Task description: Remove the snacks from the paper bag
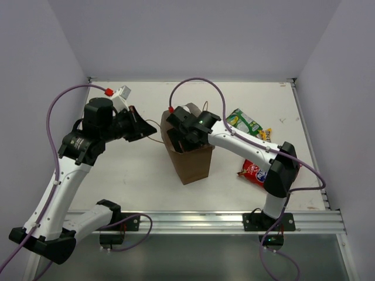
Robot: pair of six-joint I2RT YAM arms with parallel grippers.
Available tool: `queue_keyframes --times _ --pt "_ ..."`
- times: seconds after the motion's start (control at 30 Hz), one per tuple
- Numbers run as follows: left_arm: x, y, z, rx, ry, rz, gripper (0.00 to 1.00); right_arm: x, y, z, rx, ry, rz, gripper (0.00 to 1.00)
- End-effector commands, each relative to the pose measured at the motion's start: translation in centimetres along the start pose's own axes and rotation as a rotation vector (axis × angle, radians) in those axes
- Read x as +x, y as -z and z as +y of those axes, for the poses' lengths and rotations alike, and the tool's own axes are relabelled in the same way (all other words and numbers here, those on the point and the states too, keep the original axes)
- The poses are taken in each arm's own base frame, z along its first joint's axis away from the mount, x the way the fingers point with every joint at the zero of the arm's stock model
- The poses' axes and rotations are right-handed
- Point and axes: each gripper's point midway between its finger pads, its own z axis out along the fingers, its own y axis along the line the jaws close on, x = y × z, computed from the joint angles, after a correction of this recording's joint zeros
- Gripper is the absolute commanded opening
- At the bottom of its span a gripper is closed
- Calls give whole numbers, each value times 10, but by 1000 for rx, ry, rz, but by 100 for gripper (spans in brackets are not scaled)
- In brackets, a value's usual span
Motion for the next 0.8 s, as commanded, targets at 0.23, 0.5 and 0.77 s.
queue_keyframes --times 0.23,0.5,0.77 --pt "-9 5 -15 52 -38 -24 1 11 -35 -11 31 13 44 85" --pt "-9 1 -14 54 -38 -19 1 27 -51 -15 47 20 80 86" --pt "-6 1 -11 48 -34 -11 1 37 -61 -15 37 18 105 92"
